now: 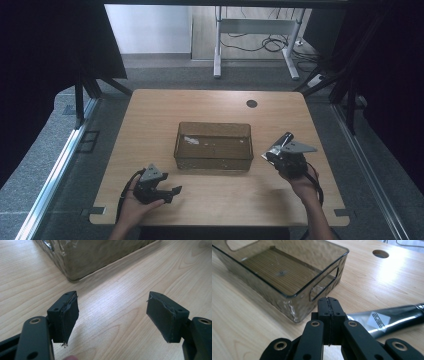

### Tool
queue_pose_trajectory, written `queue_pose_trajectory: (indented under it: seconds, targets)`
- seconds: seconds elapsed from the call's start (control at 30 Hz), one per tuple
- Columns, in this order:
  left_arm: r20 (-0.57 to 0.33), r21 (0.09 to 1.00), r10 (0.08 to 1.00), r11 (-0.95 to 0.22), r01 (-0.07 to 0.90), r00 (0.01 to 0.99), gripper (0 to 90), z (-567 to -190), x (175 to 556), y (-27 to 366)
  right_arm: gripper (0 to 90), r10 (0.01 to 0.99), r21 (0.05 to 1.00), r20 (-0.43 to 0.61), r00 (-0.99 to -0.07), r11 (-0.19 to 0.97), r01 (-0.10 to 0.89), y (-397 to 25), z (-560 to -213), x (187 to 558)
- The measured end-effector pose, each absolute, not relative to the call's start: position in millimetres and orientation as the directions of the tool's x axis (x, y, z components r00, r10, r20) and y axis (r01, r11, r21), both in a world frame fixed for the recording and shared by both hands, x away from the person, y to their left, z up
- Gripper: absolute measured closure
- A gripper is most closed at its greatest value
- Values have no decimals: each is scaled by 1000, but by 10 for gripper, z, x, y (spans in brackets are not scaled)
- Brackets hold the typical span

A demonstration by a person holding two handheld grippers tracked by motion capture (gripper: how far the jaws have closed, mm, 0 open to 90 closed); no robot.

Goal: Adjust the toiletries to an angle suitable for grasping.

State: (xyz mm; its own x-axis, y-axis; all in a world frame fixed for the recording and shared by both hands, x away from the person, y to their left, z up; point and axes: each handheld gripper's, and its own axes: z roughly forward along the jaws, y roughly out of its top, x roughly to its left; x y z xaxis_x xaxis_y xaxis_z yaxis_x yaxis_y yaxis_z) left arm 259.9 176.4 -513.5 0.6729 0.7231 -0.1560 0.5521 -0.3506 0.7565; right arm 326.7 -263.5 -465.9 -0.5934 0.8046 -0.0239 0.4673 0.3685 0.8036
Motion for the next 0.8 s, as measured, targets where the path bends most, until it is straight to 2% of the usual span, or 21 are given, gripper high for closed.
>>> queue_pose_trajectory:
  seconds: [0.13, 0.27, 0.37, 0.43, 0.8]
  targets:
    - [-158, 770, 723, -337, 542, 673, 261, -5083, 2579, 1799, 895, 813, 783, -30, -582, 381, 492, -2556, -4664, 3382]
    - [-163, 777, 721, -327, 537, 674, 262, -5059, 2575, 1820, 895, 824, 748, -83, -560, 423, 512, -2451, -4675, 3507]
    - [-167, 776, 715, -330, 538, 679, 262, -5066, 2576, 1804, 895, 826, 681, -160, -541, 489, 545, -2350, -4803, 3653]
    - [-168, 776, 713, -331, 537, 681, 262, -5068, 2576, 1798, 895, 832, 662, -175, -527, 495, 562, -2340, -4858, 3715]
    - [-160, 771, 719, -337, 540, 677, 262, -5080, 2581, 1797, 895, 852, 614, -159, -499, 481, 625, -2315, -5133, 3954]
